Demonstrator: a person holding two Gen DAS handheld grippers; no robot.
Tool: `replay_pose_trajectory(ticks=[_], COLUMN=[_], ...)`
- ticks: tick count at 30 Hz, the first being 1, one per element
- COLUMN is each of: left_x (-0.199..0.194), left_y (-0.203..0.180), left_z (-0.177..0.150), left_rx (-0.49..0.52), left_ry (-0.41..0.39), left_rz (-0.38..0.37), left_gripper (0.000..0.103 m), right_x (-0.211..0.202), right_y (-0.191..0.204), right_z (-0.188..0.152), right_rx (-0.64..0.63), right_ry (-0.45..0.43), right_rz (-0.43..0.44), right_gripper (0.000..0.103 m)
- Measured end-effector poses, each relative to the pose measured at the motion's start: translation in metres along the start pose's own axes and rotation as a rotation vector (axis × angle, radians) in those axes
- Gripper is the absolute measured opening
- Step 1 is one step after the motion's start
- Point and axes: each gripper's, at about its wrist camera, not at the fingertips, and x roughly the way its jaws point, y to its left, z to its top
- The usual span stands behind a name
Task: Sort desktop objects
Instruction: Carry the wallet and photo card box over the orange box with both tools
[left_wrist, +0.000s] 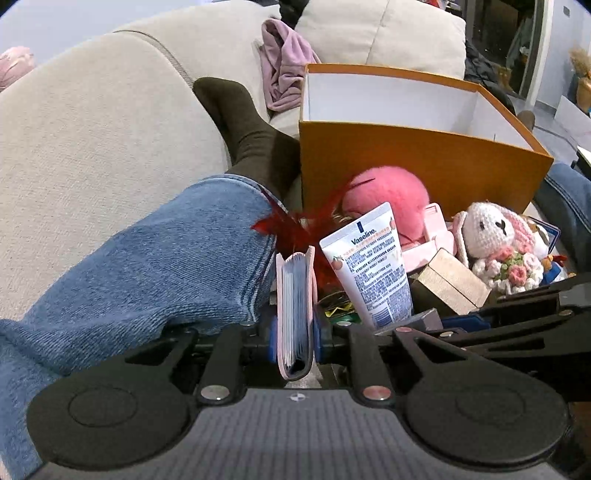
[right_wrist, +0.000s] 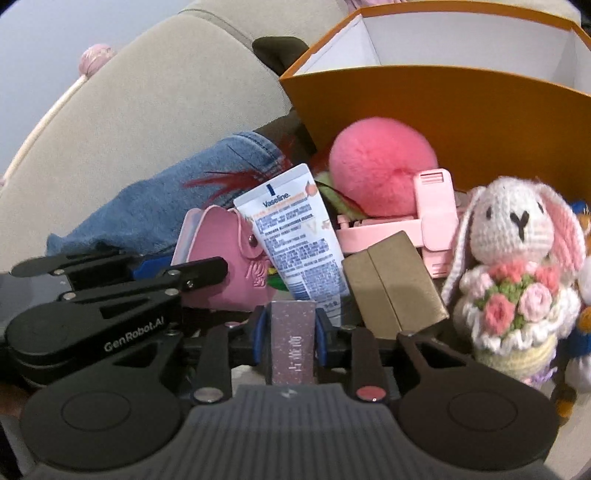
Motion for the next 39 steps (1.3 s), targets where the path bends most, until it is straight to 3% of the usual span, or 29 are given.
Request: replay_pose_trajectory(ticks=[7, 14, 24, 33, 39], left_x=[-0.028, -0.064, -0.076, -0.028, 0.001], left_y=[0.009, 0.023, 0.012, -0.017, -0.033], left_z=[0.001, 0.022, 0.088, 0.148, 0.169], left_rx=[-0.046, -0.104, -0.071, 0.015, 0.102], left_ry=[-0.012, -0.109, -0.260, -0.217, -0.210], left_rz=[-0.026, -0.102, -0.167, -0.230, -0.229], left_gripper=[0.019, 0.019, 0.019, 0.019, 0.019], right_x=[-0.027, -0.076, -0.133, -0.120, -0.078], right_y=[0.011, 0.016, 0.012, -0.016, -0.045], right_z=[0.007, 0.031, 0.089, 0.142, 0.171], right_rx=[-0.040, -0.072, -0.130, -0.130, -0.083], right_ry=[-0.018, -0.126, -0.353, -0.392, -0.307], right_rz=[0.054, 0.060, -0.119, -0.278, -0.292], right_gripper=[0.024, 0.024, 0.024, 0.024, 0.024])
